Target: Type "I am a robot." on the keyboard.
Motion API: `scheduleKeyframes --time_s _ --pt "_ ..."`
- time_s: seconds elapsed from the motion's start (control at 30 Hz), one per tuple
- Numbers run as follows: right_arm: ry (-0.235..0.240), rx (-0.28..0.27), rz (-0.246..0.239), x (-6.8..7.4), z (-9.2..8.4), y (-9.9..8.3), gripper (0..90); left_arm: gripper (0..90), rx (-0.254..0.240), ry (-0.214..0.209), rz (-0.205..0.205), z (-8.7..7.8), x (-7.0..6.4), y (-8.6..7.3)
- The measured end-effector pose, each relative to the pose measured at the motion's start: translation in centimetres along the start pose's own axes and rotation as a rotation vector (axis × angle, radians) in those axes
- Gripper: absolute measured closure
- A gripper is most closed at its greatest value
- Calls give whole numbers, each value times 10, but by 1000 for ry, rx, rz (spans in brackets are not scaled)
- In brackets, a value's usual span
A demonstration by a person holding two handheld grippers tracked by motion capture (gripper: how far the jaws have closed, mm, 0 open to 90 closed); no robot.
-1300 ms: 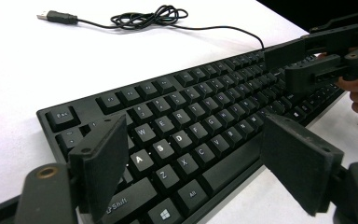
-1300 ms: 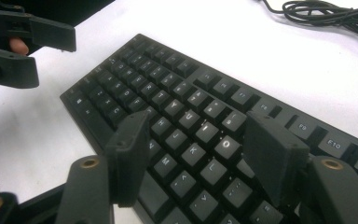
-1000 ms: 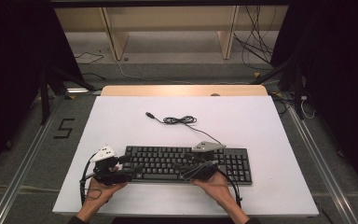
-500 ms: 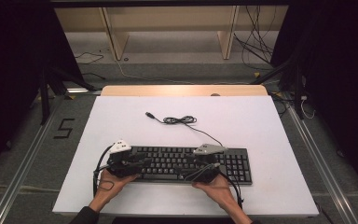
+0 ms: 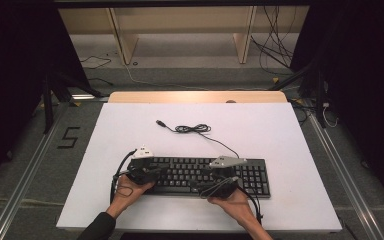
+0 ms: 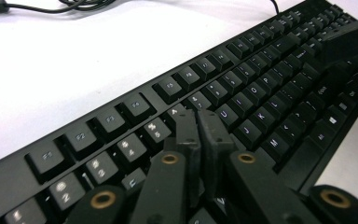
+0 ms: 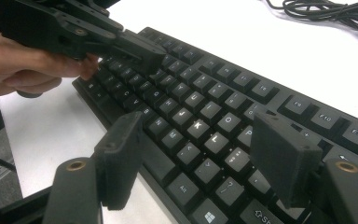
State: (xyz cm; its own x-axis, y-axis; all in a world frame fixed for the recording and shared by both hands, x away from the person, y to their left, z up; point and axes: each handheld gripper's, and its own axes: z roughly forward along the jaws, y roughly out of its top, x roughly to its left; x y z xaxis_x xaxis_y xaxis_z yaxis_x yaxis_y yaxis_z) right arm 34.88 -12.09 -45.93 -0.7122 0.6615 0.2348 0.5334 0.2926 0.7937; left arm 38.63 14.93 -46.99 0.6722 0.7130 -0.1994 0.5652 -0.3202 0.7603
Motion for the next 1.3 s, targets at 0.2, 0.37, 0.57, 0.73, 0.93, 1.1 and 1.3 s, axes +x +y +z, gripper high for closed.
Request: scheduleKeyframes --time_s 0.2,0.37,0.57,0.73,0.93,1.1,1.3 --pt "-2 -3 3 -1 -4 -1 357 889 32 11 3 8 -1 2" --pt "-3 0 3 -1 -4 -3 357 889 47 18 0 11 1 0" --pt "-3 1 1 -1 -4 -3 357 890 63 22 -3 12 1 -1" --pt "-2 2 -1 0 -3 -3 358 891 58 11 -11 13 2 -2" --pt "-3 3 -1 -1 -3 -3 359 888 44 19 -13 10 2 -2" --pt "-4 5 -3 -1 -2 -3 362 837 6 12 -41 2 4 0" --pt "-3 1 -5 0 -2 -3 373 745 -28 -10 -54 -6 4 0"
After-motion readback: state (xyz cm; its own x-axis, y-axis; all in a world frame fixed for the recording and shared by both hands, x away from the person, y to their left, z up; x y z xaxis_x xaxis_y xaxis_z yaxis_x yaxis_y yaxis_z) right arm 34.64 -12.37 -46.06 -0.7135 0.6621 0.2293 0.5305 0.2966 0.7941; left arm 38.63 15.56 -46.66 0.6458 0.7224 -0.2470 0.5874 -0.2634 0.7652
